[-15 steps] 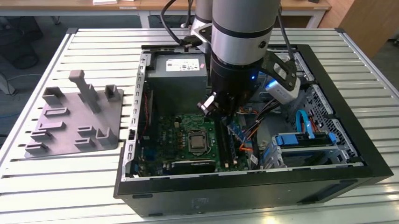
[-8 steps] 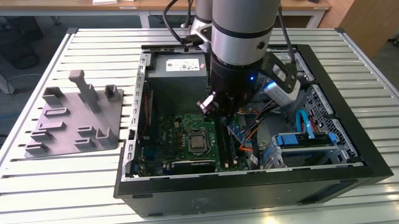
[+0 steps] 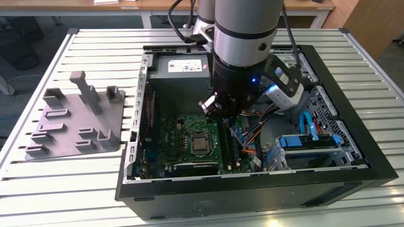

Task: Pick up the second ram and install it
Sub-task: 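Insert the second ram into the second slot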

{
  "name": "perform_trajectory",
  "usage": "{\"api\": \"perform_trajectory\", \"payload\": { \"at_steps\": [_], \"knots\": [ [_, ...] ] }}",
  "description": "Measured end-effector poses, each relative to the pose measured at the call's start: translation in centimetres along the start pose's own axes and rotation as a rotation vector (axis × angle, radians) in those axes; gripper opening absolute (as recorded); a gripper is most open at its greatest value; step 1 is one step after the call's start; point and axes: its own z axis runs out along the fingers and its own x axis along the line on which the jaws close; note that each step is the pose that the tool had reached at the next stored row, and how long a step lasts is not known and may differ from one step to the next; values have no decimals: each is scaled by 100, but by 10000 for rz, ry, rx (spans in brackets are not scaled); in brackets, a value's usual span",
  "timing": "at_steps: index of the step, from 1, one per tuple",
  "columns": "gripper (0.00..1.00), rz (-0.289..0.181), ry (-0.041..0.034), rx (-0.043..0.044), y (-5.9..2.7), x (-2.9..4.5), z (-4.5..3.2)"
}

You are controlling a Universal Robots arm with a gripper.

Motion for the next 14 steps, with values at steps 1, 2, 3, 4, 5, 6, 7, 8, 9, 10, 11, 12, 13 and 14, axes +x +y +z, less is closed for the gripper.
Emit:
{"api": "perform_trajectory", "payload": {
  "at_steps": [1, 2, 3, 4, 5, 6, 7, 8, 9, 10, 11, 12, 13, 14],
  "knots": [
    [14, 74, 1, 4, 0, 0, 1],
    [14, 149, 2, 7, 0, 0, 1],
    [14, 230, 3, 10, 0, 0, 2],
    [14, 304, 4, 14, 0, 0, 3],
    [14, 377, 4, 17, 0, 0, 3],
    [14, 448, 6, 21, 0, 0, 4],
    [14, 519, 7, 25, 0, 0, 5],
    [14, 591, 7, 28, 0, 0, 6],
    [14, 664, 8, 31, 0, 0, 6],
    [14, 740, 9, 35, 0, 0, 7],
    [14, 811, 10, 38, 0, 0, 8],
    [14, 884, 11, 41, 0, 0, 8],
    [14, 956, 12, 45, 0, 0, 9],
    [14, 1024, 13, 48, 0, 0, 9]
  ]
}}
